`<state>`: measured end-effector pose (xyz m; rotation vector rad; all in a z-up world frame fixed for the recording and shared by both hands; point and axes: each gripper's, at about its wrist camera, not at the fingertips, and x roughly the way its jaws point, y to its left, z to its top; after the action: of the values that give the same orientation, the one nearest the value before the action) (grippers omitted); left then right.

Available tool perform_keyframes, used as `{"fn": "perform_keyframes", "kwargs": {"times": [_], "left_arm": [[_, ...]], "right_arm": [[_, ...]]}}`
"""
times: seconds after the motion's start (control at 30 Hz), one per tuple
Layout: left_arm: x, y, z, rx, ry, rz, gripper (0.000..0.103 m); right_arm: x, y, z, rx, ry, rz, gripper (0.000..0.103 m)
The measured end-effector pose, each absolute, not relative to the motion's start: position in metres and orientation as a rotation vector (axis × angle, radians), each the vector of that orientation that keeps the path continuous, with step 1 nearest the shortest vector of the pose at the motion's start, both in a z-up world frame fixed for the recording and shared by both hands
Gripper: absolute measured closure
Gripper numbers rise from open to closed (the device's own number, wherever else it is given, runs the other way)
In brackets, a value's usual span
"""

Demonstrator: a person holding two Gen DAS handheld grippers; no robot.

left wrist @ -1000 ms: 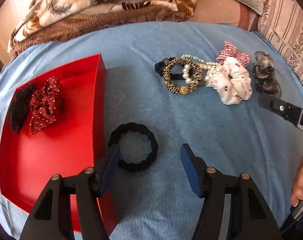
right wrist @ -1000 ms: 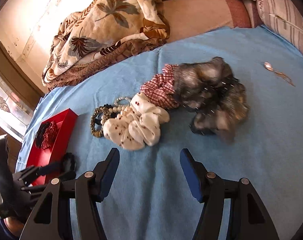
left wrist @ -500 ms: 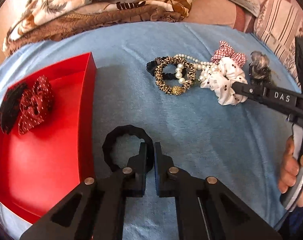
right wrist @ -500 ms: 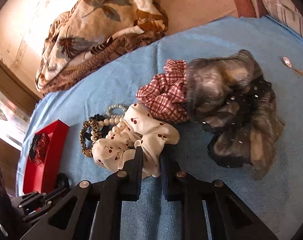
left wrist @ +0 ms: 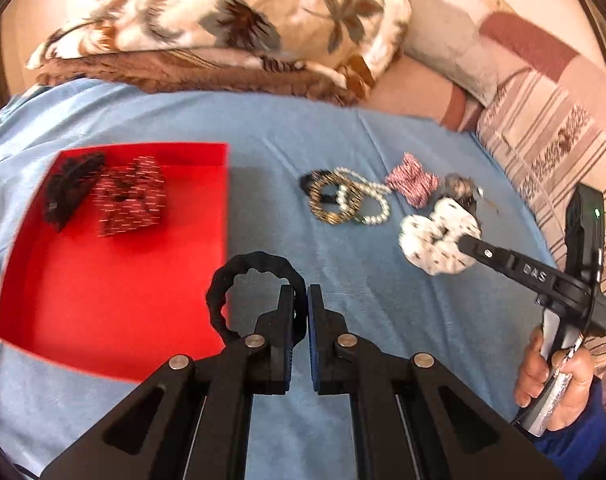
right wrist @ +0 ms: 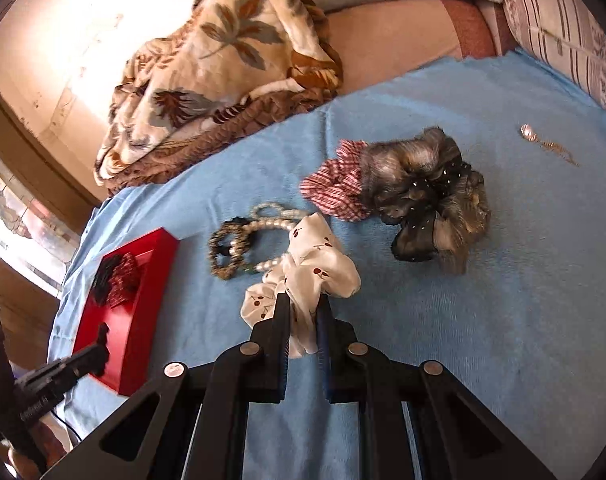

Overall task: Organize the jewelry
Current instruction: 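Grasp the white cherry-print scrunchie with the right tool while the left tool grasps the black hair tie, then lower the black hair tie into the tray with the left tool while the right releases the scrunchie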

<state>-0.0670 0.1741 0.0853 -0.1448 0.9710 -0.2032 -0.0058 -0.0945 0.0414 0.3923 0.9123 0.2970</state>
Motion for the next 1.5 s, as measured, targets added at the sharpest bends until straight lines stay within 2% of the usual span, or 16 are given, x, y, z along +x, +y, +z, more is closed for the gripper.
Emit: {"fn": "perform_keyframes", "kwargs": {"times": [0.23,0.47,0.87,1.07,1.23,1.33,1.4,1.5], "left_arm": [[-0.083,0.250,0.096,-0.236,0.926,-0.069,0.097],[-0.074,0.324,0.085,-0.333,0.923,0.050,0.097],[-0.028,0.369,0.061,-0.279,0.939,0.147,0.097],[-0.016,0.381,0.041,-0.319,1.013,0.118,0.097],[-0.015,0.394,0.042,-0.381,1.008,0.095,0.096],[-0.019,0.401,0.046,-0.429,0.993,0.066,0.088],[-0.023,0.405,0.051,-0.460,0.970,0.049,0.071],[-0.029,0.409,0.060,-0.498,0.929,0.014,0.061]], "right_arm": [[-0.028,-0.067,0.078,0.354,0.871,0.361,0.090],[-0.030,-0.003,0.100,0.296,0.875,0.484,0.090],[-0.006,0.144,0.075,0.168,0.979,0.672,0.090],[0.010,0.201,0.052,0.114,1.043,0.708,0.090],[0.028,0.229,0.039,0.061,1.067,0.687,0.089],[0.039,0.240,0.035,0.064,1.080,0.680,0.090],[0.043,0.246,0.034,0.057,1.082,0.671,0.090],[0.045,0.252,0.032,0.042,1.087,0.666,0.089]]}}
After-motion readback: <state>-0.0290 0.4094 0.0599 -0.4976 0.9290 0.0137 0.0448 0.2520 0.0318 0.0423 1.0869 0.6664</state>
